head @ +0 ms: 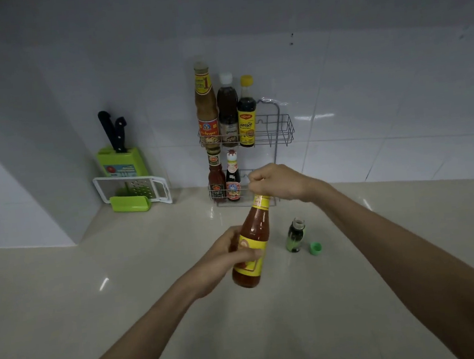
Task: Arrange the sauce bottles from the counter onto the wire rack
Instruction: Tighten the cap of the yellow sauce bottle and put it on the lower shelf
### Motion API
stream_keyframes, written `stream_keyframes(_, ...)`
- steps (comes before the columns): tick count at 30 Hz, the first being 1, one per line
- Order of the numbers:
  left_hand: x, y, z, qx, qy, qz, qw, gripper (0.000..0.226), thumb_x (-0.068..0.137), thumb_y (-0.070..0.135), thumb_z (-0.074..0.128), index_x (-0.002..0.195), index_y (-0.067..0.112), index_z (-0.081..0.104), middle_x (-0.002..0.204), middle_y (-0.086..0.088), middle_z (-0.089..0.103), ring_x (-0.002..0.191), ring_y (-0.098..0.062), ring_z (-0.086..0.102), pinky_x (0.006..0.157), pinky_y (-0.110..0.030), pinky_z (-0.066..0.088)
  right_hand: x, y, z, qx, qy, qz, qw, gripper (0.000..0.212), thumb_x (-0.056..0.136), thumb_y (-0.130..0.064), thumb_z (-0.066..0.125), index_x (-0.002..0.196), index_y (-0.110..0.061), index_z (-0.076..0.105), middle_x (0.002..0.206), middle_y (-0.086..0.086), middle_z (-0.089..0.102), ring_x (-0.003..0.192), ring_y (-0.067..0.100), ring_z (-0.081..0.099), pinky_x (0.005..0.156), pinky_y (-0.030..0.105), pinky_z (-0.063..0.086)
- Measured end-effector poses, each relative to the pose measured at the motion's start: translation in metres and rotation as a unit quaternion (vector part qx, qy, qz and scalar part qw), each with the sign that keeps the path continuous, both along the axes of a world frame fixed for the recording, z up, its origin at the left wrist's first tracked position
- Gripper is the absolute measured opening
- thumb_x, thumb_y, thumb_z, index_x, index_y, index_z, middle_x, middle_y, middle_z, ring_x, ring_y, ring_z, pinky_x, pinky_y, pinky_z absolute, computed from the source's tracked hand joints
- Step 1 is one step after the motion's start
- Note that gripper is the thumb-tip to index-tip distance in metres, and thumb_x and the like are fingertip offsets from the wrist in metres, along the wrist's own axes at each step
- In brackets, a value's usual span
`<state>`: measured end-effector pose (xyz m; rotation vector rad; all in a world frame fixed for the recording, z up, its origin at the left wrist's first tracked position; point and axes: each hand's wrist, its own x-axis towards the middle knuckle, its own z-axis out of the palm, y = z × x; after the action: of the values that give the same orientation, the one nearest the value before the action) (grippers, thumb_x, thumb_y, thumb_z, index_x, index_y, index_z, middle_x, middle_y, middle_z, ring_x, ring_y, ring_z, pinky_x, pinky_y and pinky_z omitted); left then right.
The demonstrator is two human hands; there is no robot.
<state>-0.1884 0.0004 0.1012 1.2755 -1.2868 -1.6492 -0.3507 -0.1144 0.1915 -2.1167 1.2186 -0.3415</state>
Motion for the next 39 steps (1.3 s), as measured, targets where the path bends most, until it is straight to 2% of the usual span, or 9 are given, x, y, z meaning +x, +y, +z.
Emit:
stream_keyframes(4, 0.014, 0.005, -0.011, 0.021, 0.026, -0.101, 0.994, 0.055, 0.075, 0.009, 0.075, 0.127, 0.011, 0.059, 0.120, -0.011, 0.069, 0.114, -0.025, 0.064, 0.102, -0.035, 0.047, 0.001, -0.011, 0.008, 0.032, -0.071, 0.072, 0.994, 0.026, 0.091, -0.016, 0.056, 0.068, -0.010, 0.045, 0.056, -0.012, 0.038, 0.052, 0.002, 0.035, 0.058, 0.025, 0.032)
stream_keyframes(7, 0.007, 0.003, -0.021, -0.014, -0.007, 0.000, 1.000, 0.051, 0.069, 0.013, 0.083, 0.117, 0.011, 0.066, 0.112, -0.010, 0.072, 0.108, -0.026, 0.067, 0.097, -0.036, 0.051, 0.009, -0.004, -0.001, 0.041, -0.143, 0.009, 0.989, 0.030, 0.093, -0.033, 0.059, 0.078, -0.009, 0.051, 0.057, -0.014, 0.048, 0.049, -0.003, 0.043, 0.052, 0.016, 0.036)
stream_keyframes(13, 0.012, -0.014, -0.046, -0.030, -0.025, 0.118, 0.992, 0.045, 0.061, 0.009, 0.088, 0.102, 0.008, 0.069, 0.096, -0.009, 0.076, 0.093, -0.024, 0.072, 0.080, -0.026, 0.055, 0.000, 0.018, -0.074, 0.145, -0.120, -0.027, 0.982, 0.064, 0.070, -0.052, 0.078, 0.124, -0.032, 0.052, 0.116, -0.002, 0.059, 0.097, 0.017, 0.067, 0.065, 0.033, 0.062)
stream_keyframes(20, 0.023, -0.083, -0.055, -0.010, -0.041, 0.066, 0.997, 0.075, 0.065, 0.003, 0.085, 0.132, 0.011, 0.053, 0.132, -0.005, 0.062, 0.125, -0.015, 0.057, 0.110, -0.031, 0.040, 0.005, -0.027, -0.089, 0.106, -0.209, -0.113, 0.965, 0.053, 0.074, -0.021, 0.083, 0.119, -0.026, 0.055, 0.110, 0.001, 0.061, 0.092, 0.023, 0.069, 0.073, 0.045, 0.062)
stream_keyframes(23, 0.040, -0.124, -0.048, -0.001, -0.092, 0.072, 0.993, 0.095, 0.071, 0.005, 0.081, 0.149, 0.014, 0.028, 0.152, 0.000, 0.035, 0.143, -0.015, 0.030, 0.111, -0.024, 0.026, 0.010, -0.060, -0.089, 0.014, -0.224, -0.165, 0.961, 0.053, 0.074, -0.011, 0.082, 0.114, -0.026, 0.050, 0.101, -0.017, 0.061, 0.095, 0.013, 0.062, 0.084, 0.029, 0.054)
stream_keyframes(27, 0.056, -0.174, -0.036, -0.033, -0.123, 0.141, 0.982, 0.091, 0.075, 0.003, 0.076, 0.149, 0.016, 0.025, 0.148, 0.000, 0.037, 0.139, -0.011, 0.030, 0.100, -0.022, 0.027, 0.017, -0.102, -0.107, -0.033, -0.220, -0.223, 0.949, 0.051, 0.073, -0.008, 0.082, 0.107, -0.024, 0.048, 0.099, -0.010, 0.060, 0.094, 0.011, 0.060, 0.075, 0.009, 0.047)
stream_keyframes(31, 0.067, -0.213, -0.035, -0.009, -0.133, 0.152, 0.979, 0.103, 0.077, 0.009, 0.076, 0.153, 0.011, 0.006, 0.156, -0.004, 0.024, 0.139, -0.014, 0.027, 0.096, -0.021, 0.023, 0.020, -0.134, -0.139, -0.068, -0.179, -0.226, 0.955, 0.043, 0.073, -0.017, 0.081, 0.105, -0.025, 0.054, 0.099, -0.005, 0.065, 0.093, 0.014, 0.062, 0.078, 0.035, 0.056)
stream_keyframes(36, 0.064, -0.230, -0.045, -0.014, -0.130, 0.144, 0.981, 0.102, 0.076, 0.005, 0.077, 0.152, 0.010, 0.009, 0.135, 0.010, 0.033, 0.124, -0.007, 0.033, 0.093, -0.019, 0.026, 0.028, -0.156, -0.158, -0.064, -0.161, -0.247, 0.953, 0.043, 0.076, -0.012, 0.077, 0.110, -0.020, 0.052, 0.103, -0.001, 0.065, 0.093, 0.013, 0.059, 0.072, 0.019, 0.045)
stream_keyframes(39, 0.062, -0.233, -0.052, -0.032, -0.130, 0.140, 0.981, 0.094, 0.073, 0.005, 0.079, 0.148, 0.016, 0.023, 0.122, 0.016, 0.042, 0.115, -0.007, 0.042, 0.092, -0.023, 0.033, 0.033, -0.169, -0.168, -0.045, -0.146, -0.252, 0.955, 0.049, 0.075, -0.014, 0.077, 0.115, -0.018, 0.050, 0.108, 0.002, 0.066, 0.097, 0.018, 0.062, 0.080, 0.032, 0.053)
